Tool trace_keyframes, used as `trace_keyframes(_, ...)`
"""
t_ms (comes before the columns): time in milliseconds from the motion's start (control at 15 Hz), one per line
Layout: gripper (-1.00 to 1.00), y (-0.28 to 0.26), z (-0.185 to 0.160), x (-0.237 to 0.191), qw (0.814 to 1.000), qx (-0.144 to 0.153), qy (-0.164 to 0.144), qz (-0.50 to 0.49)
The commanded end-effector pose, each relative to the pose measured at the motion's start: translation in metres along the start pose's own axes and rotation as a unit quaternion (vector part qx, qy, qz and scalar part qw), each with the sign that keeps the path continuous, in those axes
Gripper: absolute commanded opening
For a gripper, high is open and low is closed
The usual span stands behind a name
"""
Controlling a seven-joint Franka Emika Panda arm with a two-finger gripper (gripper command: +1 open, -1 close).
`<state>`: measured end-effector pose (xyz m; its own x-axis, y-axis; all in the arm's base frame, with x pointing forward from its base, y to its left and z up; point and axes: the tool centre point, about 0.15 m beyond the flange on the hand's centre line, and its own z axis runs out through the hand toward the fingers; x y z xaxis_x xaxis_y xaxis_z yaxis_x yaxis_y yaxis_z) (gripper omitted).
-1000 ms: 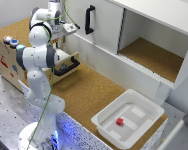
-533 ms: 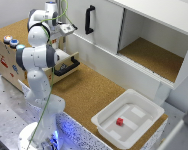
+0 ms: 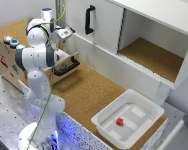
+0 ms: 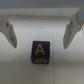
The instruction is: Go towards the purple block and grasp it
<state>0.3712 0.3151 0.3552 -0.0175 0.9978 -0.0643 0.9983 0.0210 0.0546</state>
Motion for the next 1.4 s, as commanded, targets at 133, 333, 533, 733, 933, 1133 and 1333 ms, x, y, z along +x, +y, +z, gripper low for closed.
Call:
trace_keyframes(133, 1.0, 0.021, 0.029, 0.0, 0.998, 0.015, 0.053, -0.013)
trace_keyframes(333, 1.0, 0.024, 0.033, 0.005, 0.998, 0.028, 0.051, -0.023)
trace_keyframes(533, -1.0, 0.018, 0.036, 0.009, 0.998, 0.042, 0.044, -0.022)
trace_keyframes(733, -1.0, 0.004, 0.037, 0.012, 0.997, 0.057, 0.036, -0.022)
trace_keyframes(933, -1.0, -0.009, 0.023, 0.008, 0.998, 0.051, 0.034, -0.009)
trace_keyframes(1133, -1.0, -0.019, 0.012, 0.003, 0.999, 0.044, 0.016, 0.007)
trace_keyframes(1333, -1.0, -0.024, -0.018, -0.007, 0.999, 0.029, 0.004, 0.025)
